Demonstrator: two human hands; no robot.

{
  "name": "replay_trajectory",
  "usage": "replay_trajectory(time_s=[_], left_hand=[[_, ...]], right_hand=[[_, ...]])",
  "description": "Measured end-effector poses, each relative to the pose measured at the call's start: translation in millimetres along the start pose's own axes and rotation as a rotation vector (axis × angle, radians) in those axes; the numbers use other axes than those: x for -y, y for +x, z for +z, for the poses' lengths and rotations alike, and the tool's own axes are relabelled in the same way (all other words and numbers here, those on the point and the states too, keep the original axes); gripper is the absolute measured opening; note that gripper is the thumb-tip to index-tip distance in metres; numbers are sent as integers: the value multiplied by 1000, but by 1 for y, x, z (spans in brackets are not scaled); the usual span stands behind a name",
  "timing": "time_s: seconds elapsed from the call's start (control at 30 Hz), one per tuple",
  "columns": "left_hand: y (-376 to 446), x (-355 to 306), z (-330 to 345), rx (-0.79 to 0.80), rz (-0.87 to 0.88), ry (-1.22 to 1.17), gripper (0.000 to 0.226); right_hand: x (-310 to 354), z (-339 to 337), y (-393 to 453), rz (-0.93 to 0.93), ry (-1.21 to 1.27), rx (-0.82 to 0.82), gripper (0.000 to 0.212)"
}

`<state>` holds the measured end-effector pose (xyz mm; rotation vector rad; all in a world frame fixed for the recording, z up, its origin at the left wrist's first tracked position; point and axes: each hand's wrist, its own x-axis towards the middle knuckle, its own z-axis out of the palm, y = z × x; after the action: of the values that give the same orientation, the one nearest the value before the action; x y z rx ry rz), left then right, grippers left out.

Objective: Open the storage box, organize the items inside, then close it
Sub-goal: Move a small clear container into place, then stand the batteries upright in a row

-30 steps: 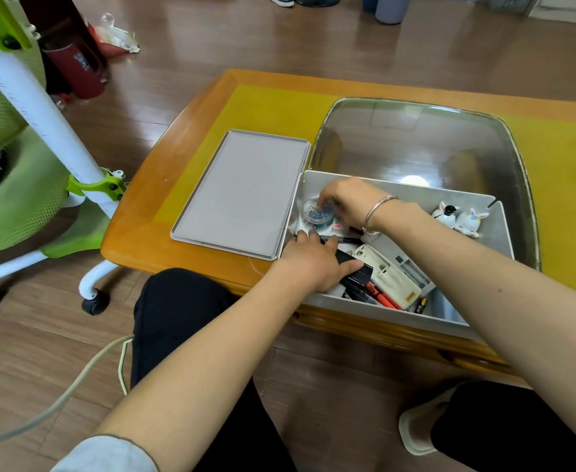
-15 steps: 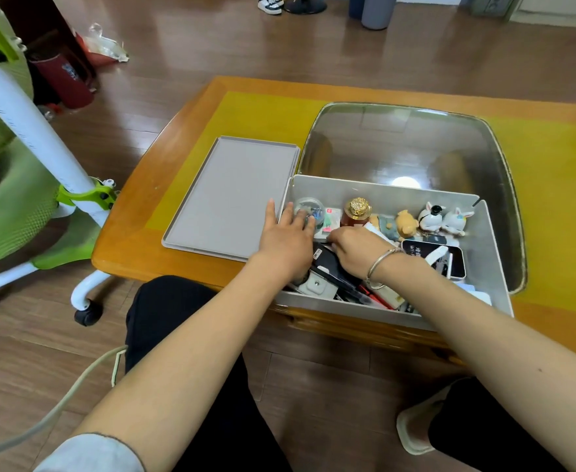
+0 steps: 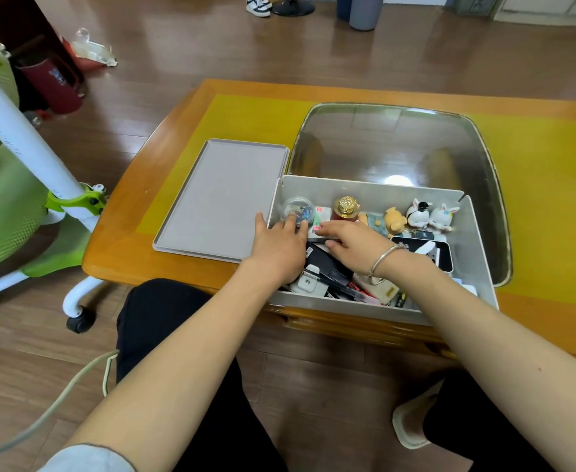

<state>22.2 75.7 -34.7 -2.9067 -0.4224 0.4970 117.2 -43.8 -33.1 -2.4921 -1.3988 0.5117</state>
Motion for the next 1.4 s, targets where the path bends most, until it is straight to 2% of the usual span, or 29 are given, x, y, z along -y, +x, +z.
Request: replay_trajectory(time_s=[0.1, 0.23, 0.33, 0.43, 0.53, 0.6, 0.8, 0.97, 1.1, 1.2, 1.3, 1.4], left_hand=[[2, 2, 2, -14, 12, -15, 66], [1, 7, 6, -127, 38, -130, 56], [-1, 7, 7, -254, 42, -251, 45], [-4, 2, 6, -354, 137, -333, 40], [-7, -4, 5, -311, 255, -410, 38], [-8, -5, 8, -242, 280, -455, 36], [-7, -5, 20, -124, 190, -586, 43], [-2, -6, 19, -80, 151, -643, 41], [5, -4, 16, -48, 137, -699, 38], [7, -1, 11, -45, 153, -728, 28], [5, 2, 10, -111, 192, -784, 16], [0, 4, 7, -217, 192, -832, 10]], right_hand=[[-10, -19, -20, 22, 73, -114, 29], [-39, -40, -50, 171, 105, -280, 26], [-63, -43, -67, 283, -31, -209, 32], [-75, -36, -76, 352, -207, -73, 48], [-76, -27, -73, 414, -306, 55, 50], [-76, -20, -69, 454, -326, 78, 36], [-75, -10, -62, 558, -253, -83, 34], [-75, -12, -64, 550, -55, -206, 21], [-73, -16, -73, 452, 64, -296, 46], [-67, -26, -84, 325, 153, -311, 52], [-60, -30, -94, 200, 157, -155, 51], [-54, -26, -98, 180, 196, 66, 37]])
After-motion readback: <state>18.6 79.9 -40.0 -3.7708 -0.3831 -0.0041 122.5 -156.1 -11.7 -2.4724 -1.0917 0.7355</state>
